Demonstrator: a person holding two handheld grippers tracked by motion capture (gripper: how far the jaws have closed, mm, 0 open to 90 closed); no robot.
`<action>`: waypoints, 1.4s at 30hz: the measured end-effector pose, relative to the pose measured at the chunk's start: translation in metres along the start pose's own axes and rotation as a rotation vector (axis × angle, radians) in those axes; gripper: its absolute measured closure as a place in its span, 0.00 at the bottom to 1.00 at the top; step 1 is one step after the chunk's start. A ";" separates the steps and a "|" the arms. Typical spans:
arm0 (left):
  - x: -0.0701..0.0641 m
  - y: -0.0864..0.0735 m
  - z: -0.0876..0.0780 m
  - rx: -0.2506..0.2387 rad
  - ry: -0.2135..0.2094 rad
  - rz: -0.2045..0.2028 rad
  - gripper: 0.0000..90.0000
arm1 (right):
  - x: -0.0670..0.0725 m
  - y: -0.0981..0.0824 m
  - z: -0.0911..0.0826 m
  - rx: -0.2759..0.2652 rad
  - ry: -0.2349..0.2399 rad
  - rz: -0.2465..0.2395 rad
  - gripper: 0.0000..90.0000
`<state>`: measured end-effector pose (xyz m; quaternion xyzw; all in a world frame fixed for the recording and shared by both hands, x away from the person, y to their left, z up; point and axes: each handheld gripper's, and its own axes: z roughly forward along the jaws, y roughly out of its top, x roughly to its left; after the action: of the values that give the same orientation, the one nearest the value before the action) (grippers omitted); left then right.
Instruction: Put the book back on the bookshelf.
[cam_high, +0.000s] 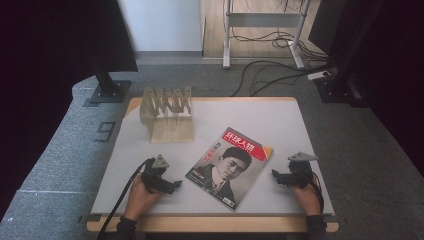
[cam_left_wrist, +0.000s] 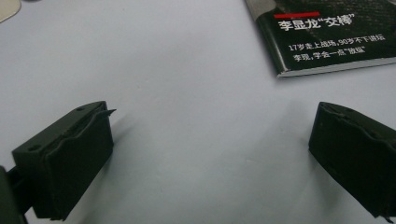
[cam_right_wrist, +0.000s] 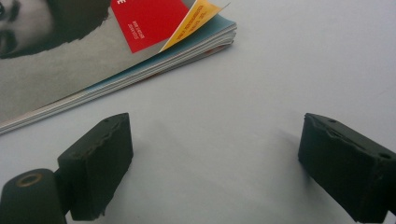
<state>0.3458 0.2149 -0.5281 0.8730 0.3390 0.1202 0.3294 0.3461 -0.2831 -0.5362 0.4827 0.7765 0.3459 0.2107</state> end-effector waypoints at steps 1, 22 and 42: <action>0.000 0.000 0.000 0.000 0.000 0.000 0.00 | 0.000 0.000 0.000 0.000 0.000 0.000 0.11; 0.000 0.002 0.001 0.002 -0.004 0.016 0.00 | 0.000 0.000 0.000 0.000 -0.003 -0.001 0.11; -0.015 0.043 0.020 -0.027 -0.067 0.098 0.00 | 0.003 0.012 -0.006 -0.032 0.049 -0.014 0.13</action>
<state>0.3651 0.1712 -0.5145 0.8875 0.2833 0.1115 0.3460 0.3484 -0.2789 -0.5230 0.4652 0.7792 0.3685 0.2016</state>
